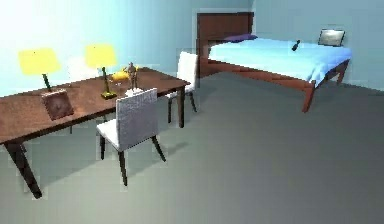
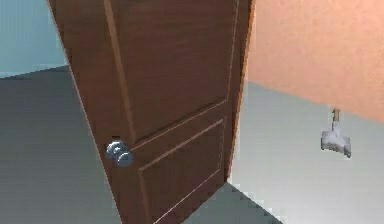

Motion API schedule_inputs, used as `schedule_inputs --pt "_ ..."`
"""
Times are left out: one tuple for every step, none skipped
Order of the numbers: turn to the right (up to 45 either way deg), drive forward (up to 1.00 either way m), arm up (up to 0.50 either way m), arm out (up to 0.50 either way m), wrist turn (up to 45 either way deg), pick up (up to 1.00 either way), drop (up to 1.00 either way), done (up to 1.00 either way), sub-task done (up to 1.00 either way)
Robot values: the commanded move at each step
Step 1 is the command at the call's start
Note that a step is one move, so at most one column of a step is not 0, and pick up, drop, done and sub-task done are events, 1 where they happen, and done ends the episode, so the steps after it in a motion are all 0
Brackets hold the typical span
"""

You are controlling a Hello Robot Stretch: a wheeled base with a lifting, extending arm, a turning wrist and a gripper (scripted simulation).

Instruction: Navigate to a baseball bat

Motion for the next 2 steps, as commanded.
schedule_inputs --pt "0.0 0.45 0.00 0.00 0.0 0.00 0.00 0.00 0.00" --pt "42.0 0.00 0.00 0.00 0.0 0.00 0.00 0.00 0.00"
